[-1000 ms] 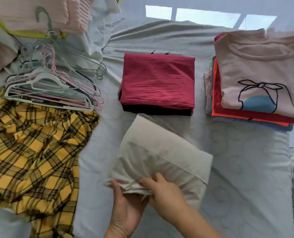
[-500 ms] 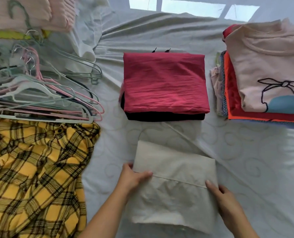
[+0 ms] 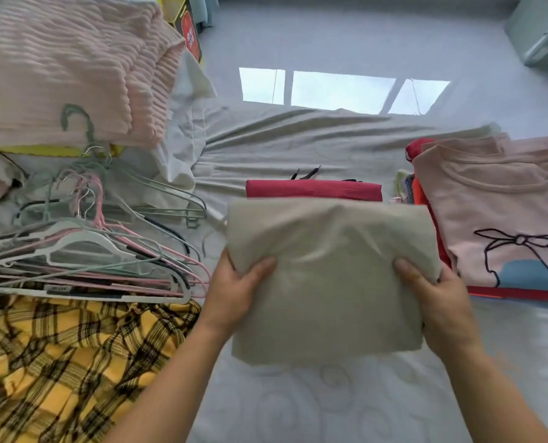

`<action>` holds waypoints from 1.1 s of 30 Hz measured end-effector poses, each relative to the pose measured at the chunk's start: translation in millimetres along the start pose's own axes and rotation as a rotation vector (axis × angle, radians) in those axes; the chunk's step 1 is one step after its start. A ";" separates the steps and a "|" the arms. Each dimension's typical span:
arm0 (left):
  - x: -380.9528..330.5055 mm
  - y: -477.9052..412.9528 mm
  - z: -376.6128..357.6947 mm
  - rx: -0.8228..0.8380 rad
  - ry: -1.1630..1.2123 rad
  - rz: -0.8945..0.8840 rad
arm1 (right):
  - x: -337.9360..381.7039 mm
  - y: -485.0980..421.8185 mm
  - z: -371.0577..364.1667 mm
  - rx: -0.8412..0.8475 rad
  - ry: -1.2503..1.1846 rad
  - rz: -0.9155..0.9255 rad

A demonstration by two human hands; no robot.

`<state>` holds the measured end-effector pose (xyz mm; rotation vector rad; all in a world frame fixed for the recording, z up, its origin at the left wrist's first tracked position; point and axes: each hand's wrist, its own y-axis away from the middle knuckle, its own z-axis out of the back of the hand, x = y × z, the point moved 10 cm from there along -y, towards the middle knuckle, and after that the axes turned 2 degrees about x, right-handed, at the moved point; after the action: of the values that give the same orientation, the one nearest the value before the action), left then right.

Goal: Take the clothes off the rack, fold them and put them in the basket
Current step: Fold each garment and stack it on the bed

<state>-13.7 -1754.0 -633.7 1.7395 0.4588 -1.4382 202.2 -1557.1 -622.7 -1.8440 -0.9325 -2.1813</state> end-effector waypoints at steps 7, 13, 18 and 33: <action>-1.7 -82.1 -41.2 0.028 -1.090 -0.091 | 26.1 -86.8 -46.0 -0.098 1.117 0.325; 52.0 -102.3 -73.8 0.296 -1.342 0.010 | -47.1 -107.6 -78.3 0.227 1.385 0.174; 53.9 -123.6 -79.1 0.350 -1.318 0.108 | -49.8 -141.6 -81.6 0.295 1.423 0.109; 164.5 110.5 211.2 -0.154 -1.196 0.598 | -105.6 60.0 -117.1 0.181 0.513 0.287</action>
<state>-23.0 -2018.1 -752.2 0.5620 -0.5358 -1.6113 157.5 -1696.9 -705.8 -1.1631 -0.6790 -2.1441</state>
